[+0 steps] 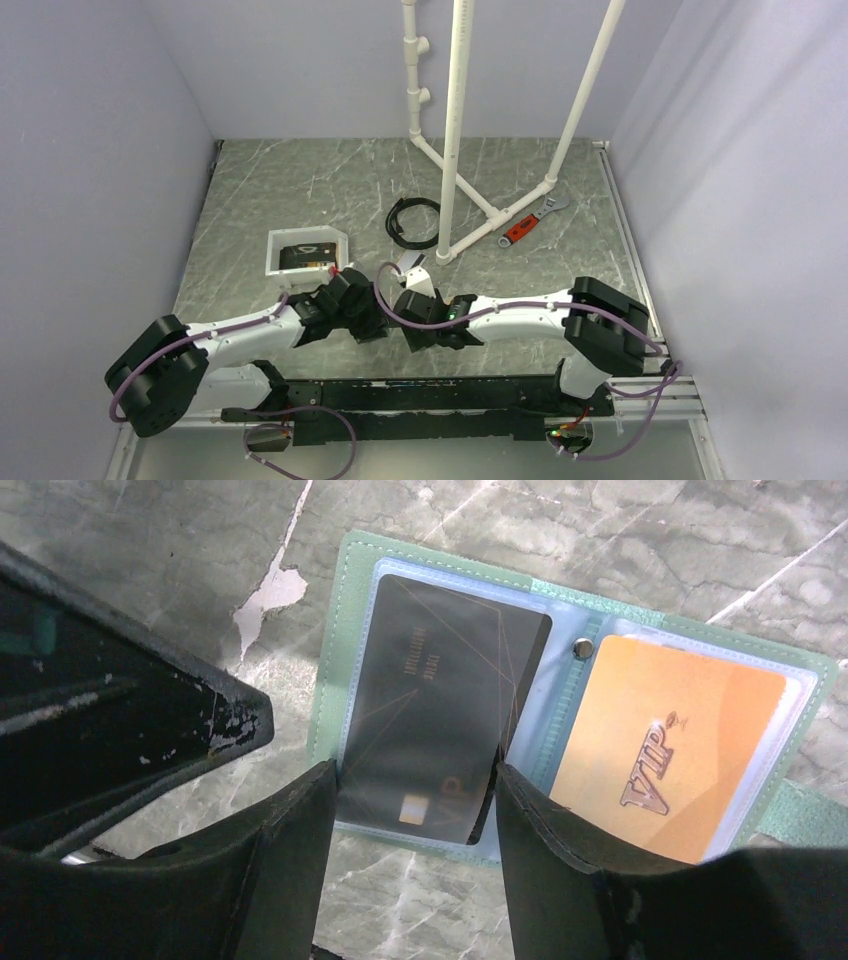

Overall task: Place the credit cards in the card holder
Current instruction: Insert the credit card into the card holder.

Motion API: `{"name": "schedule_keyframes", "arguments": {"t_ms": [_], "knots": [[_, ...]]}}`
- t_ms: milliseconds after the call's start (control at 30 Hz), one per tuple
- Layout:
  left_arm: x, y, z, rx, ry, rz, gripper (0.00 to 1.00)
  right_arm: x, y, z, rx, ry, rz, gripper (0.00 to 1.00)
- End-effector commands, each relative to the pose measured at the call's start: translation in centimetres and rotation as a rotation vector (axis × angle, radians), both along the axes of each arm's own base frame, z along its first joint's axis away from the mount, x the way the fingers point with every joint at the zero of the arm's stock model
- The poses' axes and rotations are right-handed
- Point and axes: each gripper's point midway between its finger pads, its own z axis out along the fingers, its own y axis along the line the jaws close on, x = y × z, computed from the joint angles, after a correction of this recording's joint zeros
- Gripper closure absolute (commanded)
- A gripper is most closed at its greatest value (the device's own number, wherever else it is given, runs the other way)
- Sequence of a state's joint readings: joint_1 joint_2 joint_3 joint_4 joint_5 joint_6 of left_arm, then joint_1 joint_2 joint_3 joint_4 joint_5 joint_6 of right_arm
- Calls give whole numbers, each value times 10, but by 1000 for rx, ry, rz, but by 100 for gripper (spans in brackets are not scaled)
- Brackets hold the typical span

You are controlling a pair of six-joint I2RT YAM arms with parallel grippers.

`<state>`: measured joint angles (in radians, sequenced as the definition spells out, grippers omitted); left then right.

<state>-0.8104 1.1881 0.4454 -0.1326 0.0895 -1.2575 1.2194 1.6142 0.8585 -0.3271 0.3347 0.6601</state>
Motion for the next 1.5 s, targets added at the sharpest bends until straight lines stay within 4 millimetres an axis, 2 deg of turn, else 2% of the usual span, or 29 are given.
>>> {"name": "schedule_keyframes", "arguments": {"t_ms": [0,233,567,700,800,933,1067,1200,1467], "knots": [[8,-13,15,-67,-36,-25,46,-7,6,7,108,13,-3,54],[12,-37,28,-158,-63,-106,49,-10,10,18,282,32,22,54],[17,-45,40,-192,-95,-126,48,-6,1,14,366,76,-1,54],[19,-50,36,-187,-75,-135,48,-6,-1,13,362,79,-2,54],[21,-48,32,-166,-60,-116,47,-3,-1,14,346,67,-11,42],[22,-34,28,-137,-64,-40,44,-1,-9,15,290,42,-54,34],[21,-17,26,-94,-72,22,43,0,-17,13,211,20,-90,33],[19,-4,25,-62,-72,67,41,-4,-11,7,143,19,-97,33],[19,2,25,-23,-50,78,38,-5,-6,-2,6,-7,-121,26]]}}
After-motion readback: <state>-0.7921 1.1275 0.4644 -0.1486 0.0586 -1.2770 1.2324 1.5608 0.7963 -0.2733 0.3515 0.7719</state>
